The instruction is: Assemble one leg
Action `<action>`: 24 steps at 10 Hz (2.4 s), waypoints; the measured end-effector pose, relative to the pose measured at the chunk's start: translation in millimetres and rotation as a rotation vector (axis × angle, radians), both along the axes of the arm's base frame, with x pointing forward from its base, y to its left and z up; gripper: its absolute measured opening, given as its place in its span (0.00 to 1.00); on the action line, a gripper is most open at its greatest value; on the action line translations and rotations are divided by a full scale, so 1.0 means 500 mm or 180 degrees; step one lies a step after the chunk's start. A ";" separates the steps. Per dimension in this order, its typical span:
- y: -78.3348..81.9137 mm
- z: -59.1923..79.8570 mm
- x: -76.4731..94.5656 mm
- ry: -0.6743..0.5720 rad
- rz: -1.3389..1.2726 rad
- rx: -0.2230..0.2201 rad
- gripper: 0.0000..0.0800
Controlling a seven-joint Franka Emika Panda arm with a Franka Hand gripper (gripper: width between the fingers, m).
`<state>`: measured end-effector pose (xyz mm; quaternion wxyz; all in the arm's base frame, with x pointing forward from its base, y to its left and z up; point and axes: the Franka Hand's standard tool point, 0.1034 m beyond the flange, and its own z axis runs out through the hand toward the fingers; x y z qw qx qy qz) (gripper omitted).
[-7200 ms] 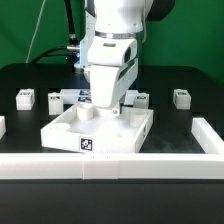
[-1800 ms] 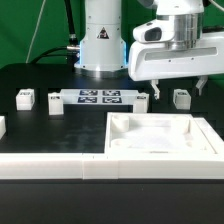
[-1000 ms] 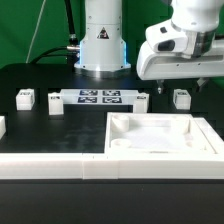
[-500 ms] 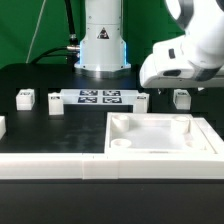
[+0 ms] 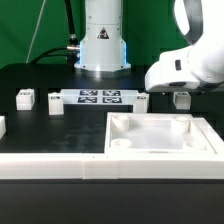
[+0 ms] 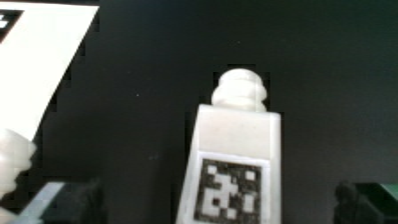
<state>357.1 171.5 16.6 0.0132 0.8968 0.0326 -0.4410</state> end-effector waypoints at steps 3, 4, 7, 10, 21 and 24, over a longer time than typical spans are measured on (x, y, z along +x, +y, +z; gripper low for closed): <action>-0.004 -0.017 -0.023 0.0011 0.0006 -0.0017 0.81; -0.003 -0.017 -0.024 0.0012 0.0004 -0.0025 0.81; -0.002 -0.017 -0.022 0.0008 0.0011 -0.0023 0.49; -0.002 -0.017 -0.022 0.0008 0.0011 -0.0023 0.36; -0.031 0.095 0.037 -0.0281 -0.0034 0.0065 0.36; -0.042 0.122 0.064 -0.1075 0.0014 0.0233 0.36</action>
Offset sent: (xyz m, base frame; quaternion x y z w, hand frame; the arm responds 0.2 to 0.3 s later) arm -0.0024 0.0025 -0.0047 -0.0065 0.0064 0.0274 0.9996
